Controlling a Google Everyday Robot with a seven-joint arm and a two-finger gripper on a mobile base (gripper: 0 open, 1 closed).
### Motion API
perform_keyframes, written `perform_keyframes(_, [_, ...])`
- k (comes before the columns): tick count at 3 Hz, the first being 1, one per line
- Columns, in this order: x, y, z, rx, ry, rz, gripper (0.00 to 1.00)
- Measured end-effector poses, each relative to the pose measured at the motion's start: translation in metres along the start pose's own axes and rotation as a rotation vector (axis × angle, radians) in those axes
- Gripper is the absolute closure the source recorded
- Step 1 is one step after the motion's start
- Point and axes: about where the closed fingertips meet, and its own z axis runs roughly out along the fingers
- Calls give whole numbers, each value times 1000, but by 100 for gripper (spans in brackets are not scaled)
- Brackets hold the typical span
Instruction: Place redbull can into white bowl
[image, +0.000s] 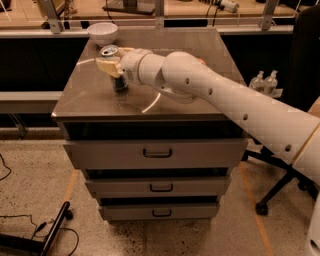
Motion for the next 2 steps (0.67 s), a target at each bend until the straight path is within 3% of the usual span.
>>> perform_keyframes(1, [0,2,1,-3,0,0,87])
perform_keyframes(2, [-1,4,3,-6,-1,0,100])
